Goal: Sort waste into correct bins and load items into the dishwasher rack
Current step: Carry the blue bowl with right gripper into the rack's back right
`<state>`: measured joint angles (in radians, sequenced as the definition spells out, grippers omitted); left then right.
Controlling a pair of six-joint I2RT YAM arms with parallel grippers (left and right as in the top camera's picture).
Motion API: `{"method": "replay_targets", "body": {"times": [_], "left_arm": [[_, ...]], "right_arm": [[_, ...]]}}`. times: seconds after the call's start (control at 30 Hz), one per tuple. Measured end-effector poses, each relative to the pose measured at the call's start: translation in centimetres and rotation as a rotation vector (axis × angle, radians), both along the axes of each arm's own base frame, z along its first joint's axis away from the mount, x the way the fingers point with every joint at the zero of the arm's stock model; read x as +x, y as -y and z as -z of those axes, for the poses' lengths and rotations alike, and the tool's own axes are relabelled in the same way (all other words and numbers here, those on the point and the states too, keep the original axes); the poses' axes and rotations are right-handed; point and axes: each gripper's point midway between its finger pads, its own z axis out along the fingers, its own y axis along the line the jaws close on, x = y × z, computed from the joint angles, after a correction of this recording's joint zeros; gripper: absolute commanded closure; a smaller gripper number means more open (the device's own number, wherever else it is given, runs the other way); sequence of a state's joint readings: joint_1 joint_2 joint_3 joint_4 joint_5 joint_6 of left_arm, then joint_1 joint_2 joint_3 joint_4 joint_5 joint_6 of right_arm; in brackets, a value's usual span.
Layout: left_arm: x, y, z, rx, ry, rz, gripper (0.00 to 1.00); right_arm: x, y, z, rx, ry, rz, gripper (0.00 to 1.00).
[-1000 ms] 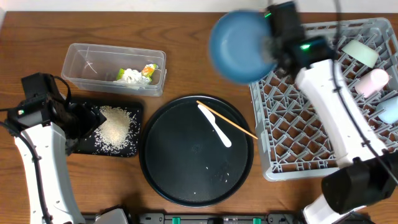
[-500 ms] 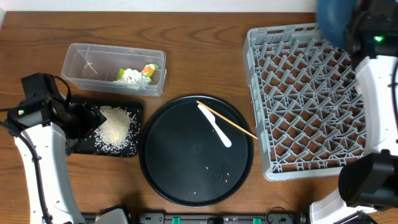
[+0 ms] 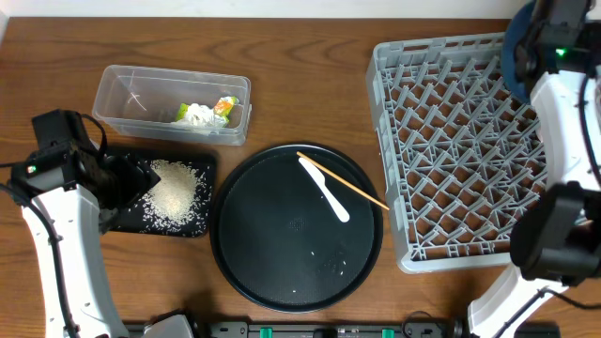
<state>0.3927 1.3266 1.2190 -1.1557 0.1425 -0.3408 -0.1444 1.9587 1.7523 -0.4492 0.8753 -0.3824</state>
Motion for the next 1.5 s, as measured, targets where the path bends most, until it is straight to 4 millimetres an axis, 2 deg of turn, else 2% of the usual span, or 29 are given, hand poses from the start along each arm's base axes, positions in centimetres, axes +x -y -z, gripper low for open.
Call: {"method": "replay_targets", "body": {"times": [0.33,0.87,1.0,1.23,1.5], "left_arm": [[0.0,0.0,0.0,-0.005,0.0,-0.022,0.14],[0.0,0.0,0.0,-0.006,0.0,-0.025,0.14],[0.0,0.0,0.0,-0.006,0.0,-0.025,0.14],[-0.1,0.0,0.0,-0.008,-0.005,-0.025,0.14],[-0.1,0.0,0.0,-0.008,-0.005,-0.025,0.14]], "right_arm": [[0.3,-1.6,0.2,-0.018,-0.023,-0.01,0.99],[-1.7,-2.4,1.9,0.029,-0.099,0.034,0.99],[-1.4,-2.4,1.4,0.025,-0.056,0.046,0.99],[0.4,-2.7,-0.9,-0.039,0.058,0.043,0.99],[0.5,-3.3,-0.9,-0.07,-0.001,0.017,0.99]]}}
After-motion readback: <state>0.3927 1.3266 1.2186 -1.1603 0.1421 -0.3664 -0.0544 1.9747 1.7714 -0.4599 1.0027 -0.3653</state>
